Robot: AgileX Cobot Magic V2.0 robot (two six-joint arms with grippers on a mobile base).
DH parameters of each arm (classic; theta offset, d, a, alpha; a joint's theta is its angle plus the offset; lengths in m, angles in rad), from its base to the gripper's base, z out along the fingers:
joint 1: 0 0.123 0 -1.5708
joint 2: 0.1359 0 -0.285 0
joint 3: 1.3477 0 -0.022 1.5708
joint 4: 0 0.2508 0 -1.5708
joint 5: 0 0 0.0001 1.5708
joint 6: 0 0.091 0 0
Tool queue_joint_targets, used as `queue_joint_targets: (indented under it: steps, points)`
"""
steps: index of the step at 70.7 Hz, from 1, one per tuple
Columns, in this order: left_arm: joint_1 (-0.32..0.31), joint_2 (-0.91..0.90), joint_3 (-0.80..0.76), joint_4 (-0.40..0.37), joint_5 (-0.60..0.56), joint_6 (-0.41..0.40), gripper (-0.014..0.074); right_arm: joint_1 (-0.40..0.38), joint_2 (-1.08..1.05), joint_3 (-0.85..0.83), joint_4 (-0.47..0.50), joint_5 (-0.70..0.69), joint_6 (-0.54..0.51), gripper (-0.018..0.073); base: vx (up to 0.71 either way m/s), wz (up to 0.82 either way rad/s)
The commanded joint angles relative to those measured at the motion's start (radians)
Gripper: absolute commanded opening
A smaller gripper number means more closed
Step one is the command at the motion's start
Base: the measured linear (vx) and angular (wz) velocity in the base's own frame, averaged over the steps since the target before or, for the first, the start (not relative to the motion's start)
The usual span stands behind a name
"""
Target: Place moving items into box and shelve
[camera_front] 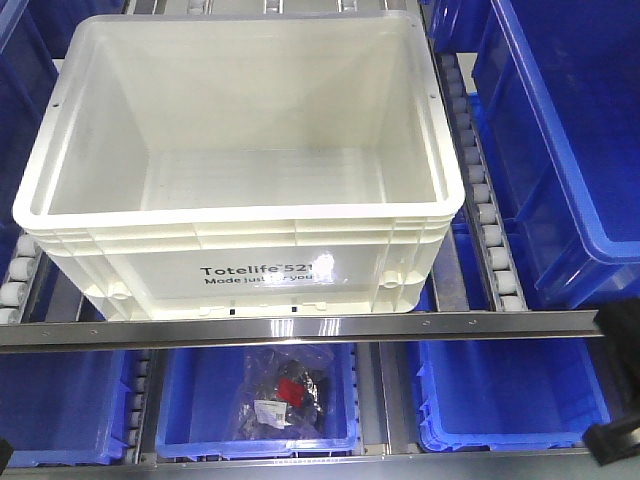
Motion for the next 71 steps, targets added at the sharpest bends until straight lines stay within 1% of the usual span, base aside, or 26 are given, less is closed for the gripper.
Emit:
queue_joint_targets:
  steps: [1,4,6,9,71]
  points:
    - [-0.005,-0.016,0.019,-0.012,-0.078,-0.002,-0.0026,-0.002,-0.052,0.057,-0.010,-0.130,0.050,-0.0015,0.00,0.00]
    - [-0.005,-0.016,0.019,-0.012,-0.078,-0.002,-0.0026,-0.002,-0.097,0.092,-0.002,-0.134,0.061,-0.0015,0.00,0.00]
    - [-0.005,-0.016,0.019,-0.012,-0.078,-0.002,-0.0026,-0.002,-0.136,0.089,0.005,-0.079,0.062,-0.0015,0.00,0.00]
    - [-0.005,-0.016,0.019,-0.012,-0.078,-0.002,-0.0026,-0.002,-0.187,0.087,0.002,-0.039,0.058,-0.0015,0.00,0.00]
    - [-0.005,-0.016,0.019,-0.012,-0.078,-0.002,-0.0026,-0.002,-0.172,0.088,0.002,-0.039,0.054,-0.0015,0.00,0.00]
